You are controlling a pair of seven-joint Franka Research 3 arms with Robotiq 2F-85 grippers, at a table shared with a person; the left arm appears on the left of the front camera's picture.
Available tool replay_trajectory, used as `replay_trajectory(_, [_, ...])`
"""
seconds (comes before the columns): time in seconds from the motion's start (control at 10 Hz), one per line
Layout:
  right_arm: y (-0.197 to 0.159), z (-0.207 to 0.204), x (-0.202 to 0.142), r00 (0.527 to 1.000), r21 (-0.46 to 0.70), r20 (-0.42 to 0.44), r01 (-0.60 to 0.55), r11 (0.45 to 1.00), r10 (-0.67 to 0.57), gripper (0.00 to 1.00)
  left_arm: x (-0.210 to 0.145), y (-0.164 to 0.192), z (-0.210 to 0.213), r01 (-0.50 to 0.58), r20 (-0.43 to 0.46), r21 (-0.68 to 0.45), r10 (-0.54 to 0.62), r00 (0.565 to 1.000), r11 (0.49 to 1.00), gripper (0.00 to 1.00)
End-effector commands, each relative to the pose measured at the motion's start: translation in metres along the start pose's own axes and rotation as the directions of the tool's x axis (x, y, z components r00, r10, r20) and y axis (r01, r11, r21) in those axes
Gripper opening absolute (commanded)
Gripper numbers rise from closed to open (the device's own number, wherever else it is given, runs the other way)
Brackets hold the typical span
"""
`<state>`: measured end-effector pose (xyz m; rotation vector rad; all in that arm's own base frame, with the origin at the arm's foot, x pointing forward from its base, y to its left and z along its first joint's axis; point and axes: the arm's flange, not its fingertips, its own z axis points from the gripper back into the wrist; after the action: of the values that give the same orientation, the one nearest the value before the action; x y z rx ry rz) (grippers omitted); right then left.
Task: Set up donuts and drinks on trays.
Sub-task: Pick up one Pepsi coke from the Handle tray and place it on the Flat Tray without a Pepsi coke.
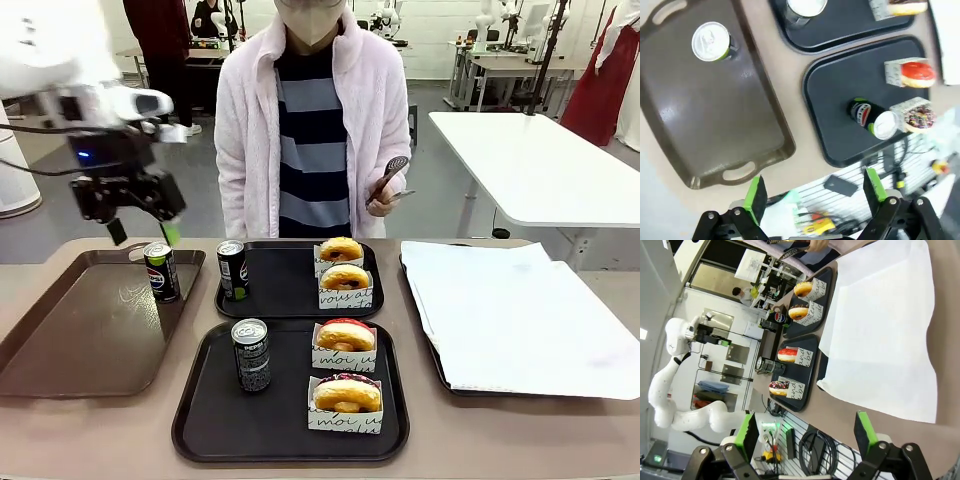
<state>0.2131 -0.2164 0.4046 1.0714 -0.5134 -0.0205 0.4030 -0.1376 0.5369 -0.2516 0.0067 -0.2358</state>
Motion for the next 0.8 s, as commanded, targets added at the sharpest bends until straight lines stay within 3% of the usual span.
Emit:
replay_trajectory(0.0, [0.000,-0.001,-0.001,1.000,0.012,0.010,-0.011,1.000,0.011,1.00,-0.010,0.075,0.026,-0.025,0.104,-0.304,0.059,0.993,0.952,1.00])
replay_trajectory(0.1, [0.000,-0.001,-0.001,1.000,0.012,0.010,-0.011,1.000,0.011,1.00,-0.004,0.106,0.032,-0.028,0.094,-0.410,0.072,0.993,0.912,1.00])
replay_trajectory(0.3, [0.000,-0.001,-0.001,1.000,0.012,0.010,-0.011,1.000,0.011,1.00,-0.042,0.167,0.037,-0.049,0.127,-0.558,0.144,0.981,0.829,1.00])
replay_trajectory(0.5, [0.000,-0.001,-0.001,1.000,0.012,0.010,-0.011,1.000,0.011,1.00,-0.056,0.223,0.046,-0.022,0.121,-0.718,0.156,0.980,0.696,1.00])
replay_trajectory(0.6, [0.000,-0.001,-0.001,1.000,0.012,0.010,-0.011,1.000,0.011,1.00,-0.063,0.251,0.038,-0.047,0.078,-0.766,0.165,0.983,0.641,1.00])
replay_trajectory(0.7, [0.000,-0.001,-0.001,1.000,0.012,0.010,-0.011,1.000,0.011,1.00,-0.068,0.272,0.030,-0.042,0.092,-0.779,0.180,0.979,0.626,1.00])
